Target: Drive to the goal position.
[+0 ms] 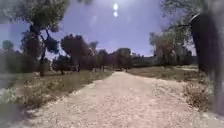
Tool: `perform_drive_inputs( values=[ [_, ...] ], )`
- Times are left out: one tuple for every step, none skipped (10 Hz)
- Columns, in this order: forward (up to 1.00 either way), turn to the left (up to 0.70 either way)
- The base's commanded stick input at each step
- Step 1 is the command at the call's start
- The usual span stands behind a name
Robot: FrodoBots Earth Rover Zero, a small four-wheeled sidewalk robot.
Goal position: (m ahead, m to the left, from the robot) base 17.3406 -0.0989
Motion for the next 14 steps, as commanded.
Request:
perform_drive_inputs(
  values=[
    [0.85,0.0],
    [0.85,-0.34],
    [0.85,-0.34],
    [0.85,-0.34],
    [0.85,-0.34],
    [0.85,-0.34],
    [0.85,-0.16],
    [0.85,0.0],
    [0.85,0.0],
    [0.85,0.0],
    [0.85,0.0],
    [0.85,0.0],
    [0.85,0.0],
    [0.85,0.0]
  ],
)
